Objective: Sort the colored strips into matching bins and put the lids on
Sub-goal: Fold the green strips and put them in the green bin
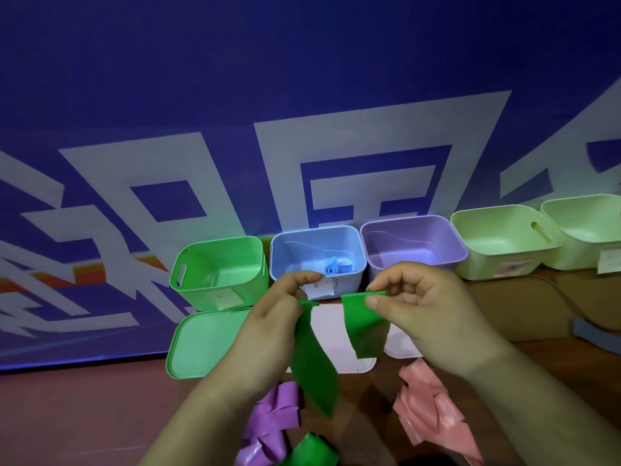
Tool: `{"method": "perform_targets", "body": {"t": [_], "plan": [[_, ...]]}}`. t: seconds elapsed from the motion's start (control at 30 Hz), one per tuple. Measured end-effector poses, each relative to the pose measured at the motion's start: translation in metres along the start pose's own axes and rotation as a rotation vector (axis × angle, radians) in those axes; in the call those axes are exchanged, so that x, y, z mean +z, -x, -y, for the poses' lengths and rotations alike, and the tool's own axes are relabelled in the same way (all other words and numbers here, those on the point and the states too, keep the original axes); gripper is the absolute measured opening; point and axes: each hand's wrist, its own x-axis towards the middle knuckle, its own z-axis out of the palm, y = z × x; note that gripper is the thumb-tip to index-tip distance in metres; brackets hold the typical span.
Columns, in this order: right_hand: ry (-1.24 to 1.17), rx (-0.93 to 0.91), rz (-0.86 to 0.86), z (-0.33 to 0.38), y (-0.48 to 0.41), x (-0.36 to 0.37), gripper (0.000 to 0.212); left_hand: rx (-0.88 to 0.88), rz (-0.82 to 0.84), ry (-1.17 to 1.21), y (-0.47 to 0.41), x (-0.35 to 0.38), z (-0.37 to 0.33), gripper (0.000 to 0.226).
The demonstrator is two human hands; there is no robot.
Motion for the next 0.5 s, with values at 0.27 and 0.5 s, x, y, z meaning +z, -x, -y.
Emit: {"method": "perform_targets", "body": {"t": [0.27, 0.5], "plan": [[0.041, 0.046, -0.060, 0.000, 0.003, -0.002, 0.019, 0.225, 0.106, 0.094, 0.010, 0.001, 0.009, 0.032], [-0.105, 0.132, -0.016, 0.007, 0.013, 0.005, 0.017, 0.204, 0.078, 0.196, 0.019, 0.007, 0.015, 0.017]]}}
